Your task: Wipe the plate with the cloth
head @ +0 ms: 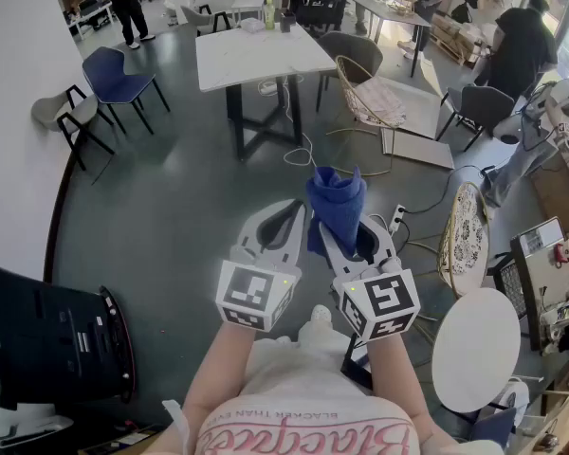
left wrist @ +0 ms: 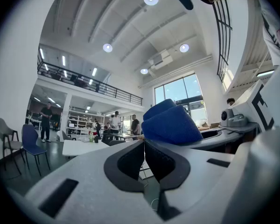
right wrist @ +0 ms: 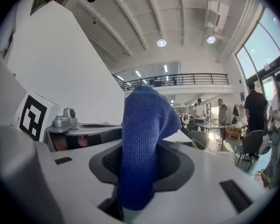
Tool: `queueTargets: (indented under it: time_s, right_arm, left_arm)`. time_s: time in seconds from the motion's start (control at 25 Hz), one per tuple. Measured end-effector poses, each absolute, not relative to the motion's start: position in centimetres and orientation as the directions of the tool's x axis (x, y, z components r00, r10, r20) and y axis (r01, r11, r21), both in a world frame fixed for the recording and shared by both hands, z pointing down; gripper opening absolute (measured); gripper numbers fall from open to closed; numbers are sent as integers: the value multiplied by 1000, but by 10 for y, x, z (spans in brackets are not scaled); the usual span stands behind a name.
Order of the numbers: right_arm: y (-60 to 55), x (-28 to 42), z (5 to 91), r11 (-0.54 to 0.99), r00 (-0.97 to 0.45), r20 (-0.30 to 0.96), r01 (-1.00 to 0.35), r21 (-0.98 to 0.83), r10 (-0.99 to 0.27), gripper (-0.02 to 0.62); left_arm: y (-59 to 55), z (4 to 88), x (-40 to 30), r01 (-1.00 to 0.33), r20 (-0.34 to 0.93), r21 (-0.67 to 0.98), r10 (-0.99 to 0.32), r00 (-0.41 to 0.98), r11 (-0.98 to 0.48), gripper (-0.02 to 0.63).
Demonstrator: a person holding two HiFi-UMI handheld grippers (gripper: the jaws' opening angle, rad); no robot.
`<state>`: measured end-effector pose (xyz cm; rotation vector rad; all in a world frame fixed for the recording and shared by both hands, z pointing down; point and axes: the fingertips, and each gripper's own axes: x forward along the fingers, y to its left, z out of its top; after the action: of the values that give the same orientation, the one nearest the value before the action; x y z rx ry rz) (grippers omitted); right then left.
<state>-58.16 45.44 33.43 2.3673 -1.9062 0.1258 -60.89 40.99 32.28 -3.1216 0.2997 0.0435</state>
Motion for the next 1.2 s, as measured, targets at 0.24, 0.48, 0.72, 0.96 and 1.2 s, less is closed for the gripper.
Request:
queueTargets:
  time_s: [0.24,0.48,0.72,0.96,1.2]
  right_arm:
    - [447,-577,339,-223,223,143,-975,17,-964,137]
    - [432,-572,345,-201,199,144,-980,5,-969,137]
    - [419,-544,348,-189,184,125,-982,-25,-975,138]
    - [404,-496,351,-182,178,133,-983,-13,-975,138]
    - [395,-440,354,-150,146,142,-988,-17,-979,138]
  left_arm:
    - [402,323,-606,-202,-24,3,-202,979,-979,3]
    - [386,332,-600,-216,3,-2,-216,976,-976,3]
    - [369,339,-573,-234,23,20,-234,972,-972,3]
    - [349,340,-529,-271,20,45,-271,962,-961,3]
    - [341,339,-471,-295,16,38,-294,956,-955,3]
